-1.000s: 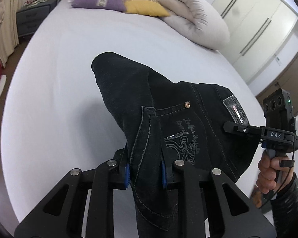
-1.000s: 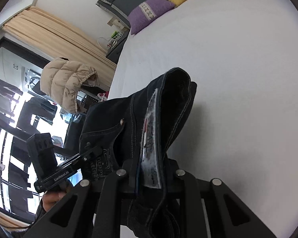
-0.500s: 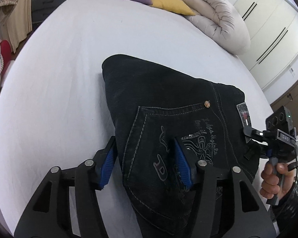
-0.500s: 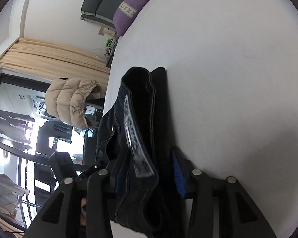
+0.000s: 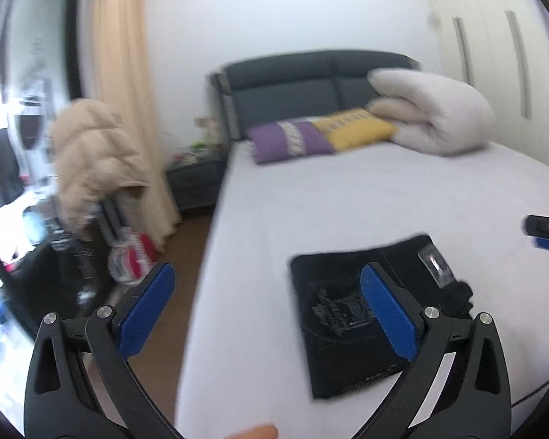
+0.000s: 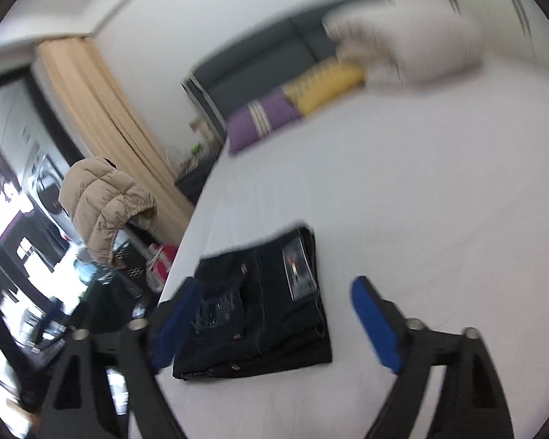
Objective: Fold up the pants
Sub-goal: 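Release the folded jeans and lift both grippers away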
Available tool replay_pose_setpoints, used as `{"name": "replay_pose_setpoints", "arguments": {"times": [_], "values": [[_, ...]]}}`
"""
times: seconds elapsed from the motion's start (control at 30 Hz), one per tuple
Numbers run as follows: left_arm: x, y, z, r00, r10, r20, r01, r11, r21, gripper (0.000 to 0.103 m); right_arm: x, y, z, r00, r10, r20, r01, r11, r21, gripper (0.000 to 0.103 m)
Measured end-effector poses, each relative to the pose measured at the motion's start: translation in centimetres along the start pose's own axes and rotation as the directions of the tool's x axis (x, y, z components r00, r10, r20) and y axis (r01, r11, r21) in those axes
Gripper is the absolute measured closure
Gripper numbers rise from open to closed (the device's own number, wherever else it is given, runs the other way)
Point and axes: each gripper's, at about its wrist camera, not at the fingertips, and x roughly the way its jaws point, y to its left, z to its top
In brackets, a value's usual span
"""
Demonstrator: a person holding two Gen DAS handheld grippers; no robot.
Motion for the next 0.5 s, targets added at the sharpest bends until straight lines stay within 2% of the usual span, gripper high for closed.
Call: {"name": "replay_pose_setpoints", "arguments": {"times": [0.03,0.07,0.13,0.23,0.33,0.37,0.43,0.5], "values": [[-1.2,0.2,0.2,1.000,0.015,-0.001,-0.015,1.000,-0.009,0.000,-1.7,1.1,0.3,0.998,-0.010,0.054,0.013,0.999,-0.040,0.002],[-2.7,0.4,0.6,1.000,0.004,0.004,-0.004,1.000,-0.030,0.000,-3.5,2.2,0.5,0.994,-0.019,0.107,0.027,0.997,-0.076,0.000],[-4.7,0.7,1.0,0.999,-0.034,-0.008,0.033,0.998,-0.058,0.000,-6.9,5.0,1.0,0.975,-0.030,0.222,0.066,0.986,-0.154,0.000],[-6.7,1.2,1.2,0.994,-0.095,-0.060,0.088,0.990,-0.112,0.000,-10.5,7.2,1.6,0.952,-0.024,0.306,0.094,0.972,-0.216,0.000],[-7.9,2.4,0.4,0.981,-0.146,-0.128,0.125,0.979,-0.160,0.000,-12.1,8.9,1.5,0.947,-0.062,0.315,0.136,0.966,-0.220,0.000],[-8.3,2.8,0.1,0.979,-0.143,-0.142,0.119,0.979,-0.166,0.000,-12.4,9.2,1.2,0.949,-0.077,0.306,0.148,0.965,-0.216,0.000],[-9.2,3.0,-0.7,0.977,-0.140,-0.163,0.112,0.979,-0.171,0.000,-12.6,9.4,0.5,0.961,-0.087,0.263,0.146,0.966,-0.213,0.000],[-9.7,2.8,-1.6,0.972,-0.148,-0.185,0.116,0.978,-0.173,0.000,-13.0,9.2,-0.6,0.969,-0.135,0.207,0.177,0.964,-0.197,0.000]]}}
